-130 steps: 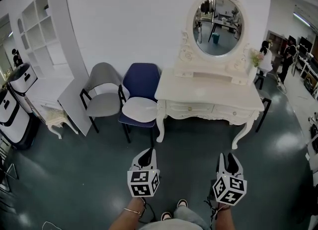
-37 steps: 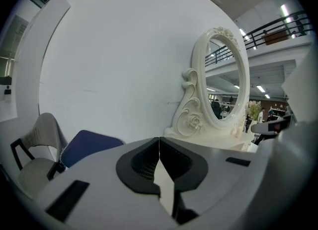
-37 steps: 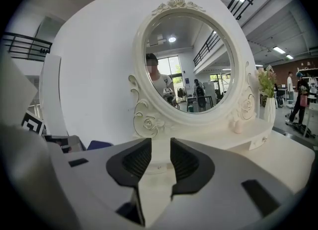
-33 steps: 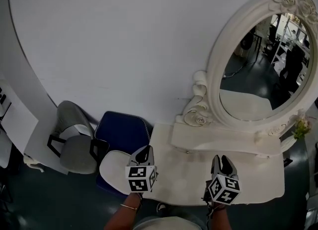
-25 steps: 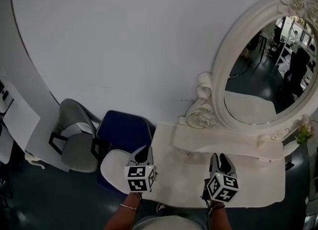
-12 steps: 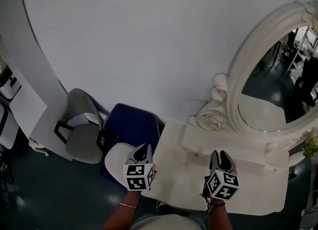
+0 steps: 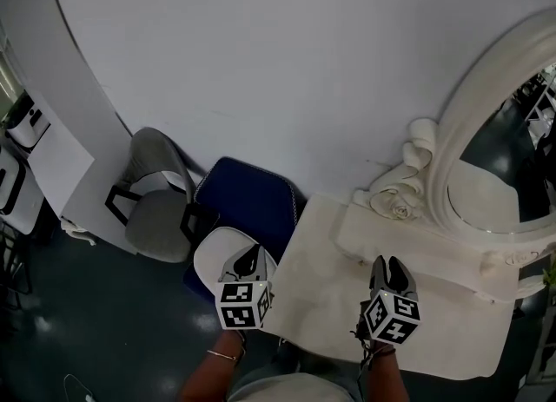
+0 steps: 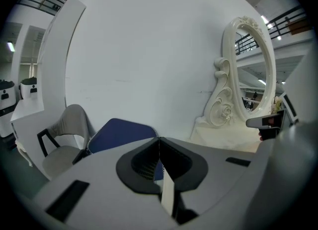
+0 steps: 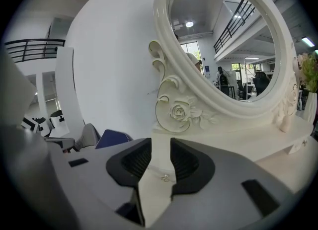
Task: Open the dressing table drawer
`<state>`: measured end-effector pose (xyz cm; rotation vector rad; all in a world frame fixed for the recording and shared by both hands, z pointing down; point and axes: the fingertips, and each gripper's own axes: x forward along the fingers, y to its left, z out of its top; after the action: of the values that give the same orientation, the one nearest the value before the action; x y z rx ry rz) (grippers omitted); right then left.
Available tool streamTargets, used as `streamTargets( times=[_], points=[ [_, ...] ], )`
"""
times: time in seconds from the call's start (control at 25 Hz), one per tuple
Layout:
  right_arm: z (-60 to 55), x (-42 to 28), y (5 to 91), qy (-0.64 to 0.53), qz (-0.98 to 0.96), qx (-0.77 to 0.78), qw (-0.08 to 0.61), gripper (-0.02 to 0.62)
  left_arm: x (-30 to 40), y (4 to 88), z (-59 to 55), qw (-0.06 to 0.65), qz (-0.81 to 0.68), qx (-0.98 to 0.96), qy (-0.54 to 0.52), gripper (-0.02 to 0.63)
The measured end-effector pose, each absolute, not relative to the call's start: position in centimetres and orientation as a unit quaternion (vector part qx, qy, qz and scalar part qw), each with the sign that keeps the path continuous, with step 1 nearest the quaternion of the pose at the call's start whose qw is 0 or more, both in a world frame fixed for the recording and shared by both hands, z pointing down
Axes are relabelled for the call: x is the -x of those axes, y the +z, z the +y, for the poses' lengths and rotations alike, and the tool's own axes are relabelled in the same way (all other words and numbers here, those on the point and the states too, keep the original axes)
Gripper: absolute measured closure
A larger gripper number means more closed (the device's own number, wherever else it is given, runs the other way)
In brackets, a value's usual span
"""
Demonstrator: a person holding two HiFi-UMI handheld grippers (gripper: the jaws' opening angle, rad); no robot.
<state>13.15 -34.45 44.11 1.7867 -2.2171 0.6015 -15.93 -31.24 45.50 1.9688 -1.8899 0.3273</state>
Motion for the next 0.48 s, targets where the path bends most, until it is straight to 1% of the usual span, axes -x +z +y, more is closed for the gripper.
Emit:
streamTargets(
  times=[0.48],
  points=[
    [-33.1, -12.8, 50.3, 0.253, -0.737, -0.608, 0.152, 0.468, 16.0, 50.9, -29.6, 0.241, -0.664, -0.691, 0.154, 0.586]
  ],
)
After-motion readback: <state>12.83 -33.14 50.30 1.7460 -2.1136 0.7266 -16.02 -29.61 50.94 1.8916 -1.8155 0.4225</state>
